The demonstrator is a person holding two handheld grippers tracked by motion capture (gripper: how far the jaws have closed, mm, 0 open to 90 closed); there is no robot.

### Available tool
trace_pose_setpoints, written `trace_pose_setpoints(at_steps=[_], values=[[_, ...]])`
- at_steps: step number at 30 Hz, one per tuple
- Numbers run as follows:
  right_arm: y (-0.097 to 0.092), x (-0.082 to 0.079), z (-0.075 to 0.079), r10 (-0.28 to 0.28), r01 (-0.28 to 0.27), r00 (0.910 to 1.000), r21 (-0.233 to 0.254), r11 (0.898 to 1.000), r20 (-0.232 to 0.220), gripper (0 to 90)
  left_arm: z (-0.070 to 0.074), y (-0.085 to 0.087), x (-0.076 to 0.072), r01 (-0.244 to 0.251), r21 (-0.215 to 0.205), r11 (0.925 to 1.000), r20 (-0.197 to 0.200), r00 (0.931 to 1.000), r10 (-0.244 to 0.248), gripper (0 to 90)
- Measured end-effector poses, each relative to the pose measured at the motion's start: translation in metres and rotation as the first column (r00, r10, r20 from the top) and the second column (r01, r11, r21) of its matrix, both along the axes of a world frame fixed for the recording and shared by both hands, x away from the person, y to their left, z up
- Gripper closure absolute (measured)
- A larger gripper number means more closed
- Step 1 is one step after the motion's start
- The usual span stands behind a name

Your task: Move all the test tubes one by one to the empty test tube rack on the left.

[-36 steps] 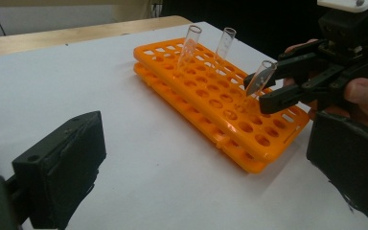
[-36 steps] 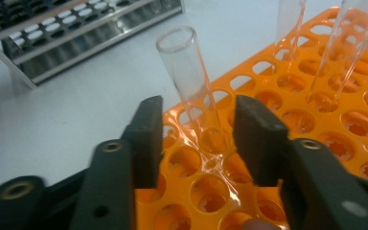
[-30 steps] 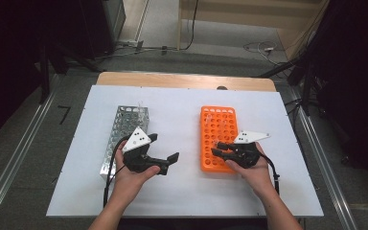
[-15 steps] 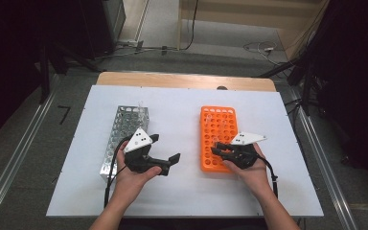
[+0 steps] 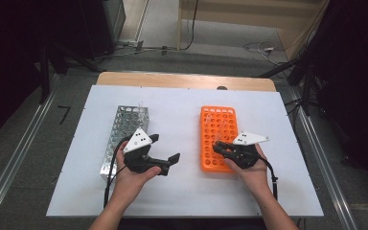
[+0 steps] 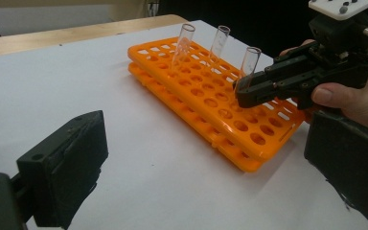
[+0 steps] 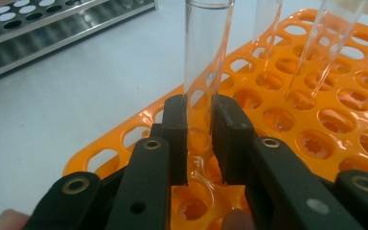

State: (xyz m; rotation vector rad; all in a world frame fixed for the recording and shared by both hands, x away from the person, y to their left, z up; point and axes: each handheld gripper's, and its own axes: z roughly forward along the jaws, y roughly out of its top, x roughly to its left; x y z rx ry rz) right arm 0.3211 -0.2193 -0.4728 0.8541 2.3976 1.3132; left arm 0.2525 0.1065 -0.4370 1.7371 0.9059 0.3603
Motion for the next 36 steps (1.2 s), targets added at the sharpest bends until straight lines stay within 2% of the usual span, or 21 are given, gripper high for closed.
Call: trace_pose_setpoints(at_steps=[17,25,36], values=[[-0.012,-0.004,0.023,-0.017,0.015,0.9996,0.088,0.996,0.021,74.3,0.001,-0.002,-0.001,0.021,-0.004,0.9998,0.004,0.9998,-0.021,0.1],[-0.006,-0.010,0.031,0.018,-0.020,0.9996,0.097,0.995,0.023,74.3,0.004,-0.004,-0.003,0.029,-0.008,0.9995,0.009,0.9995,-0.029,0.0],[0.009,-0.021,0.034,0.074,-0.076,0.9970,0.095,0.993,0.022,74.3,0.007,-0.006,-0.006,0.048,-0.016,0.9987,0.016,0.9987,-0.047,0.0]])
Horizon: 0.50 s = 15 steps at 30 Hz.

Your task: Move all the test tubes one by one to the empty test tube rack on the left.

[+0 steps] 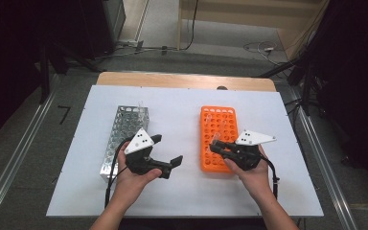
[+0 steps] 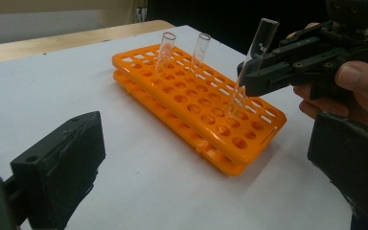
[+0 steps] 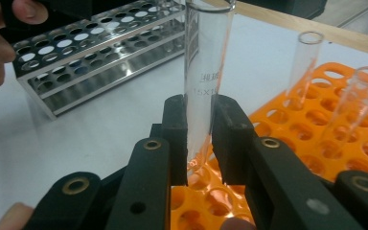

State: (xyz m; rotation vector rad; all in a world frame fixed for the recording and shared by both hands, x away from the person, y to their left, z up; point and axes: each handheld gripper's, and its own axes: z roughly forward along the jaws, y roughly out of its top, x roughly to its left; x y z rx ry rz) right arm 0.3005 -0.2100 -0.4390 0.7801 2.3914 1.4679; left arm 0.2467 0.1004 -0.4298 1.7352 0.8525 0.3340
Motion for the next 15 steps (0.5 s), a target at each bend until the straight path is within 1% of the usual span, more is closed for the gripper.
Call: trace_pose_setpoints(at_steps=[5,8,11,13,15], values=[[0.010,-0.006,0.000,0.032,-0.032,0.9995,-0.010,0.999,-0.001,74.3,0.001,-0.004,-0.002,0.019,0.004,0.9998,-0.001,0.9998,-0.019,0.0],[0.015,-0.009,0.000,0.053,-0.054,0.9986,-0.013,0.998,-0.003,74.3,0.001,-0.006,-0.002,0.035,0.000,0.9994,-0.003,0.9994,-0.035,0.0],[0.020,-0.012,-0.001,0.073,-0.073,0.9973,-0.016,0.997,-0.005,74.3,0.002,-0.007,-0.004,0.045,-0.009,0.9990,0.011,0.9989,-0.045,0.0],[0.024,-0.014,-0.001,0.086,-0.086,0.9963,-0.018,0.996,-0.009,74.3,0.003,-0.007,-0.005,0.059,-0.022,0.9980,0.016,0.9981,-0.059,0.3],[0.027,-0.016,-0.002,0.098,-0.098,0.9951,-0.020,0.995,-0.012,74.3,0.004,-0.008,-0.005,0.069,-0.025,0.9973,0.017,0.9975,-0.069,1.1]])
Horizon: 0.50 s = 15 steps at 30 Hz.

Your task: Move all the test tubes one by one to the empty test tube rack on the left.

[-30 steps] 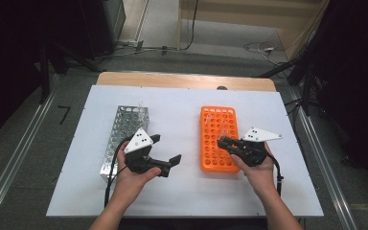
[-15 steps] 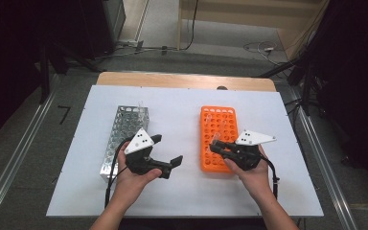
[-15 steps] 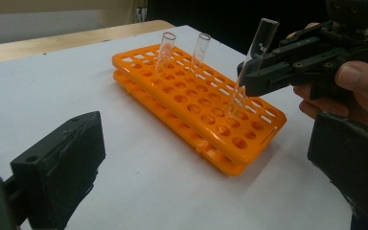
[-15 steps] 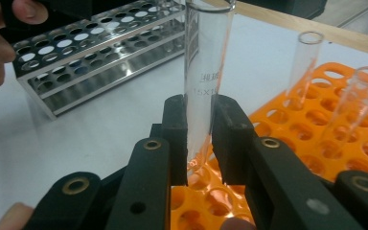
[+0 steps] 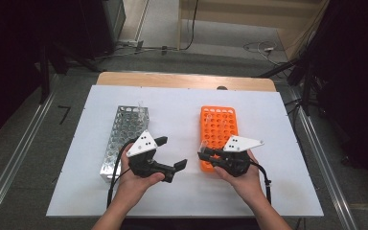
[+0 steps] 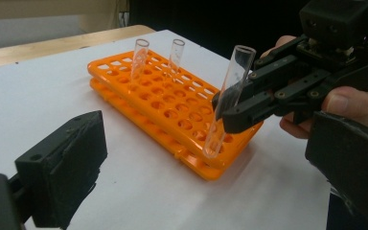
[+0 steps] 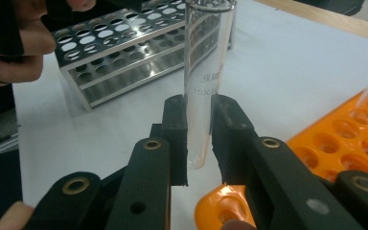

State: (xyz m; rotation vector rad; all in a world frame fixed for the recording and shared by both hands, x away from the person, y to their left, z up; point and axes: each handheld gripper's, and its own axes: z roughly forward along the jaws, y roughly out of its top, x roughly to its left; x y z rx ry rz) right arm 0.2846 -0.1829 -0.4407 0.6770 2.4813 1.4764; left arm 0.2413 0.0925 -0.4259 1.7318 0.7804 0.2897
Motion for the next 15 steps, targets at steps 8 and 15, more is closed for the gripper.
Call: trace_pose_setpoints(at_steps=[8,15], values=[[0.013,-0.007,-0.003,0.046,-0.046,0.9989,-0.016,0.999,-0.004,74.3,0.003,-0.005,-0.004,0.010,-0.011,0.9999,0.018,0.9998,-0.010,8.1],[0.023,-0.013,-0.005,0.078,-0.078,0.9969,-0.028,0.997,-0.013,74.3,0.003,-0.012,-0.007,0.013,0.015,0.9998,0.025,0.9996,-0.014,29.3]])
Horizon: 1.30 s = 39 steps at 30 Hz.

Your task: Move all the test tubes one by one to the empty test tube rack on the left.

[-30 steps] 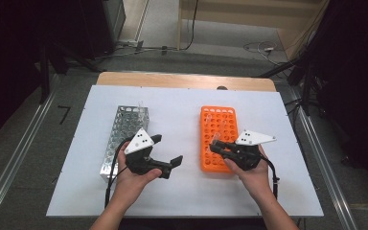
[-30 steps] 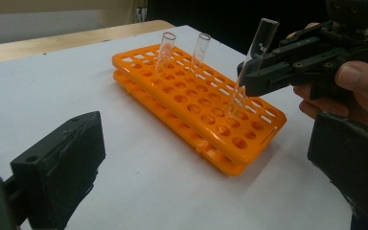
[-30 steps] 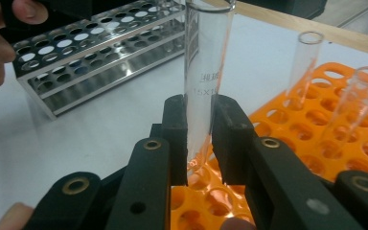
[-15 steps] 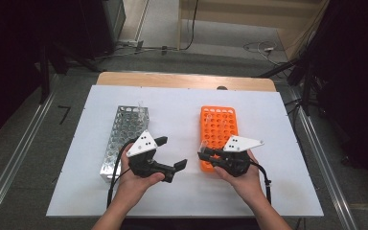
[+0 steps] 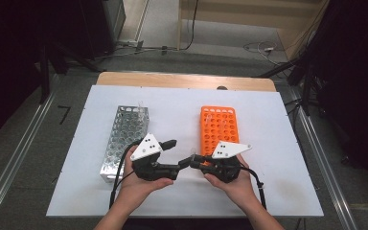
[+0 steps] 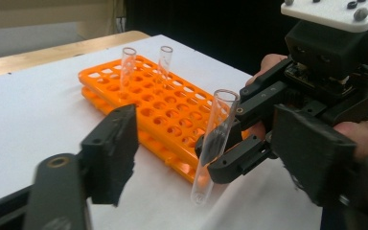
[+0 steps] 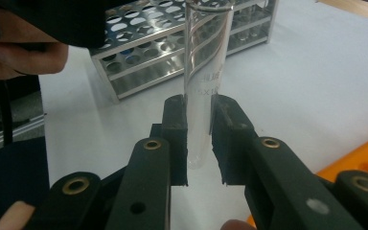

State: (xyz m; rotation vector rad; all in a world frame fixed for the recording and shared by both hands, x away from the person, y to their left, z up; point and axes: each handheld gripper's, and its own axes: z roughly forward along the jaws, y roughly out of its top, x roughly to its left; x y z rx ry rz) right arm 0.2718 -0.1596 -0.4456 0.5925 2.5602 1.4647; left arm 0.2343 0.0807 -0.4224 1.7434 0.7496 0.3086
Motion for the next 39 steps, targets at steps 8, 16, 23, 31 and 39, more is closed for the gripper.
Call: trace_pose_setpoints(at_steps=[8,16,23,31,39], values=[[0.008,-0.006,0.001,0.029,-0.029,0.9996,-0.005,1.000,0.003,74.3,-0.002,-0.006,-0.002,0.031,0.024,0.9992,0.004,0.9995,-0.031,50.5],[0.013,-0.010,0.003,0.055,-0.055,0.9984,0.000,0.998,-0.010,74.4,-0.004,-0.010,-0.003,0.052,0.041,0.9978,0.009,0.9986,-0.052,63.2],[0.015,-0.013,0.005,0.065,-0.065,0.9979,-0.001,0.998,-0.006,74.4,-0.003,-0.010,-0.004,0.060,0.040,0.9974,0.020,0.9979,-0.061,73.5],[0.014,-0.012,0.005,0.064,-0.064,0.9979,0.005,0.998,-0.013,74.2,-0.002,-0.009,-0.004,0.050,0.042,0.9979,0.025,0.9984,-0.051,75.9],[0.007,-0.009,0.009,0.062,-0.062,0.9980,0.031,0.998,-0.012,53.1,0.001,-0.003,0.000,0.019,0.032,0.9993,0.021,0.9996,-0.019,76.0]])
